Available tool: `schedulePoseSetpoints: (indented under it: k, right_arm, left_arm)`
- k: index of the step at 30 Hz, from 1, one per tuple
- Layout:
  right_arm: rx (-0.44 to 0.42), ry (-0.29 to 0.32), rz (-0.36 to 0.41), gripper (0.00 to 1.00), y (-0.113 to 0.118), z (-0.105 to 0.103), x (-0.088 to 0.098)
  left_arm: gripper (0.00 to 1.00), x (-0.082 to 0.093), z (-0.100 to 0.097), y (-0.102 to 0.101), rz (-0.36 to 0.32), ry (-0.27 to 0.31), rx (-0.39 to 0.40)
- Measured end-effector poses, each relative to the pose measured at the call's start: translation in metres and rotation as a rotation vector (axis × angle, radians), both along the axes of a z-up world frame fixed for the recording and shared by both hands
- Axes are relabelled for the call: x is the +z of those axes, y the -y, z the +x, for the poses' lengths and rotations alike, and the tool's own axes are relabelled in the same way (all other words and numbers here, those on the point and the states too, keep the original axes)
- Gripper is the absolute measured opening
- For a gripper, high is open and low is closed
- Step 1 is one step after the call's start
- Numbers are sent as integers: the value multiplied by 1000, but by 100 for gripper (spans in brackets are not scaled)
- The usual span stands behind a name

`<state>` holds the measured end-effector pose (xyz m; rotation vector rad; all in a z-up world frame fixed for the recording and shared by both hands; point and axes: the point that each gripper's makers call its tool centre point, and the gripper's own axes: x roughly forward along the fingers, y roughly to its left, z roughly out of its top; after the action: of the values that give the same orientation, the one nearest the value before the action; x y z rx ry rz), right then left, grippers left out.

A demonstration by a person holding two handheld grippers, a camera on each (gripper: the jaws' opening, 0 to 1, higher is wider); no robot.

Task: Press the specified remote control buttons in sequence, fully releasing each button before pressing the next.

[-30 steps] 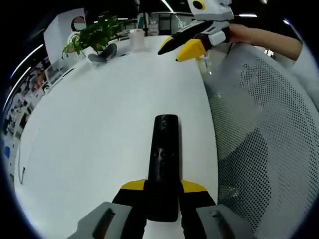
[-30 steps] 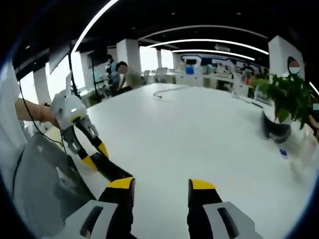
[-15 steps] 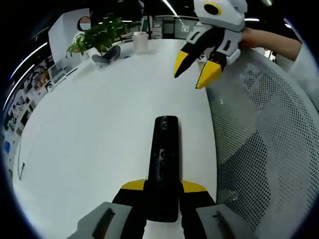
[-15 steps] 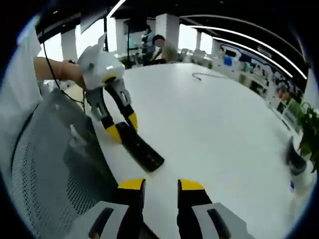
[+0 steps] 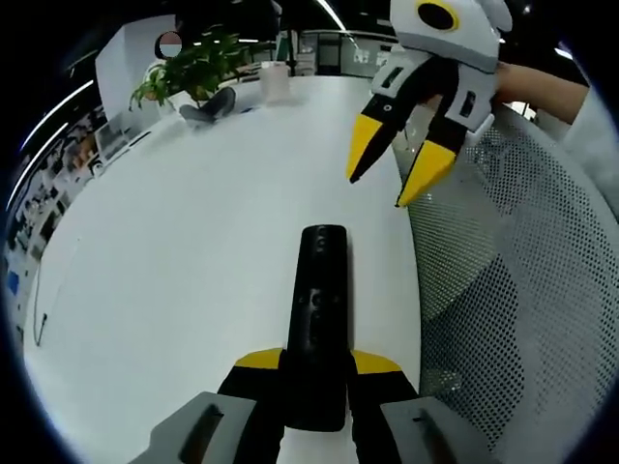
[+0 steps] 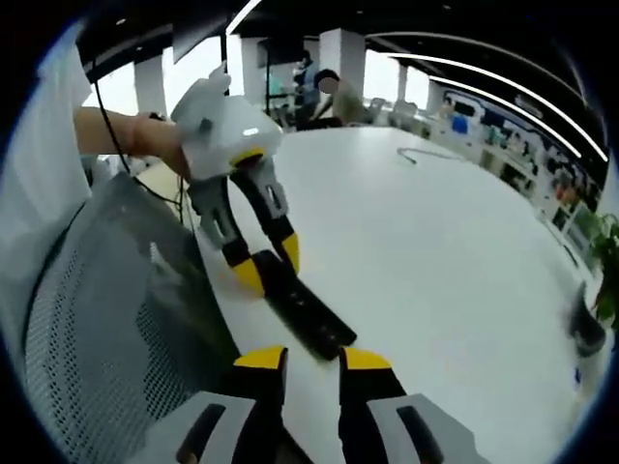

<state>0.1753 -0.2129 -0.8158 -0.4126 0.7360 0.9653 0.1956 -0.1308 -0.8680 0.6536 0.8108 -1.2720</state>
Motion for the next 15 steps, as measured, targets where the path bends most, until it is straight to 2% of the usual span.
schedulePoseSetpoints:
  k: [8,11,15]
  right_arm:
    - [37,4,-59,13,14,6,-8]
    - [-2,-10,-33,12,18,9,-8]
    - [-1,-5,-21,6,16,8,-5]
  left_arm:
    - [24,0,0,0,-1,3,-6]
    - [24,0,-1,0,0,3,-11]
    - [24,1,-1,-1,-13,8,-11]
